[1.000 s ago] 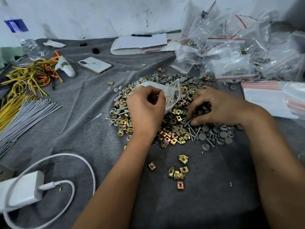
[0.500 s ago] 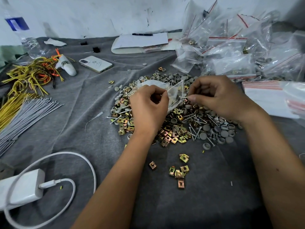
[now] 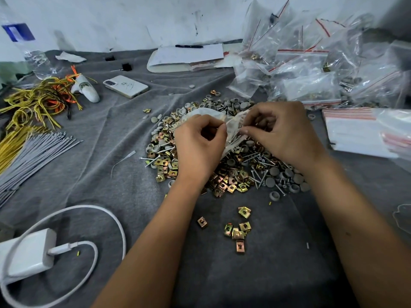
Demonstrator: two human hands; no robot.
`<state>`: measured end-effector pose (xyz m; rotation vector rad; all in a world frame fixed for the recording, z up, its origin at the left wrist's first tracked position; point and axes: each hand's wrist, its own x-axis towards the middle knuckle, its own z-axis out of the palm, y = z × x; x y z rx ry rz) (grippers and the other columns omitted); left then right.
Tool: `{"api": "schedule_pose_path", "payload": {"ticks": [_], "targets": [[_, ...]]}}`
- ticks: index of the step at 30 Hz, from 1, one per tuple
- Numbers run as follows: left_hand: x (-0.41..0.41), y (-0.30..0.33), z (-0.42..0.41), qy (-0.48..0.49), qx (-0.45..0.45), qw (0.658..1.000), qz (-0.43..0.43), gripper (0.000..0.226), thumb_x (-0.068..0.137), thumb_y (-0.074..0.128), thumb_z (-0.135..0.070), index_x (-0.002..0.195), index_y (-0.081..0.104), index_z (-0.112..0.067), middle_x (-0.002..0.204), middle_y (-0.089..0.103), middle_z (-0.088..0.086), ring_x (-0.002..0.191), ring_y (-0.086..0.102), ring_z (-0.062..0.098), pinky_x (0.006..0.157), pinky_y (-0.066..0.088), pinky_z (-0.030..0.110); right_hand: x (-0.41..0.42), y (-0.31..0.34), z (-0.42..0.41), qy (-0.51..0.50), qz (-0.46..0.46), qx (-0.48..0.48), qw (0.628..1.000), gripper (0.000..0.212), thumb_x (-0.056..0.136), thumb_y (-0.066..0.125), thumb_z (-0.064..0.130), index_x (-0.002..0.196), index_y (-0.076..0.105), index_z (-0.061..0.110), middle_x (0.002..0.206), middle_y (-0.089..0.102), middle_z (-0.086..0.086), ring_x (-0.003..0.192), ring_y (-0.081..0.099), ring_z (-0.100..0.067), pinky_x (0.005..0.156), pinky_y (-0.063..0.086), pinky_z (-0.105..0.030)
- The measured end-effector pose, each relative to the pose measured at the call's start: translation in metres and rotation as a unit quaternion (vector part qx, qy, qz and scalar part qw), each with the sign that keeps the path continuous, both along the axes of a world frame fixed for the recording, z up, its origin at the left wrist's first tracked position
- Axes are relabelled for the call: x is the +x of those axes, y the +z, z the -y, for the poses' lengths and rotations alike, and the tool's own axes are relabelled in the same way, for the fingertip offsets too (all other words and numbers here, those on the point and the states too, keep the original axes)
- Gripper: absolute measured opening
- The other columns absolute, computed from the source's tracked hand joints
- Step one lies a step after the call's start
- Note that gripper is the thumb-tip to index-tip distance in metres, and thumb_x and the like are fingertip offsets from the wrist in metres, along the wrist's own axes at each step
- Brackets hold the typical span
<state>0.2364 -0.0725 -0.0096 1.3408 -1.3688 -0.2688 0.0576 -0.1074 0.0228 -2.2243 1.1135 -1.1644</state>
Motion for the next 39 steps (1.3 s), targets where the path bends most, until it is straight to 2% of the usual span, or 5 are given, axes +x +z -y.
{"api": "schedule_pose_path", "payload": {"ticks": [8, 16, 21, 29, 39], "targets": [[0.004, 0.001, 0.002, 0.039, 0.04, 0.997, -0.054, 0.012, 0.091, 0.075, -0.014, 0.082, 0.078, -0.022, 0.071, 0.072, -0.008, 0.061, 0.062, 0.004, 0.06, 0.047, 0.02, -0.022, 0.014, 0.0, 0.161, -0.203, 0.21, 0.943, 0.012, 0.075, 0.09, 0.033, 0.08, 0.08, 0.035, 0.072, 0.073, 0.011, 0.063, 0.066, -0.004, 0.059, 0.05, -0.016], [0.002, 0.001, 0.003, 0.042, 0.044, 0.997, -0.052, 0.01, 0.091, 0.076, -0.014, 0.082, 0.079, -0.019, 0.069, 0.071, -0.009, 0.058, 0.059, 0.0, 0.057, 0.043, 0.014, -0.008, 0.011, -0.006, 0.133, -0.359, 0.197, 0.903, 0.014, 0.079, 0.086, 0.036, 0.074, 0.073, 0.038, 0.083, 0.066, 0.017, 0.084, 0.058, 0.005, 0.073, 0.047, -0.025], [0.002, 0.0, 0.003, 0.033, 0.035, 0.998, -0.046, 0.012, 0.091, 0.076, -0.014, 0.081, 0.077, -0.022, 0.066, 0.068, -0.009, 0.055, 0.056, 0.0, 0.054, 0.042, 0.014, -0.01, 0.012, -0.005, 0.151, -0.329, 0.215, 0.907, 0.014, 0.089, 0.079, 0.027, 0.079, 0.071, 0.033, 0.089, 0.07, 0.005, 0.082, 0.068, -0.011, 0.079, 0.058, -0.04], [-0.001, 0.001, 0.001, 0.017, 0.012, 1.0, 0.001, 0.007, 0.088, 0.077, -0.014, 0.082, 0.079, -0.016, 0.072, 0.07, -0.009, 0.063, 0.062, 0.005, 0.058, 0.048, 0.019, -0.015, 0.011, -0.001, 0.114, -0.038, 0.186, 0.975, 0.008, 0.102, 0.061, 0.014, 0.095, 0.063, 0.018, 0.082, 0.074, 0.001, 0.071, 0.068, -0.008, 0.056, 0.051, -0.019], [-0.004, -0.002, 0.001, -0.018, -0.026, 0.999, 0.034, 0.007, 0.087, 0.076, -0.013, 0.081, 0.079, -0.012, 0.072, 0.071, -0.002, 0.066, 0.066, 0.016, 0.064, 0.055, 0.042, -0.002, 0.006, -0.002, 0.045, -0.041, 0.047, 0.997, 0.013, 0.085, 0.082, 0.012, 0.096, 0.078, 0.018, 0.083, 0.073, 0.012, 0.078, 0.071, 0.0, 0.071, 0.057, -0.016]]}}
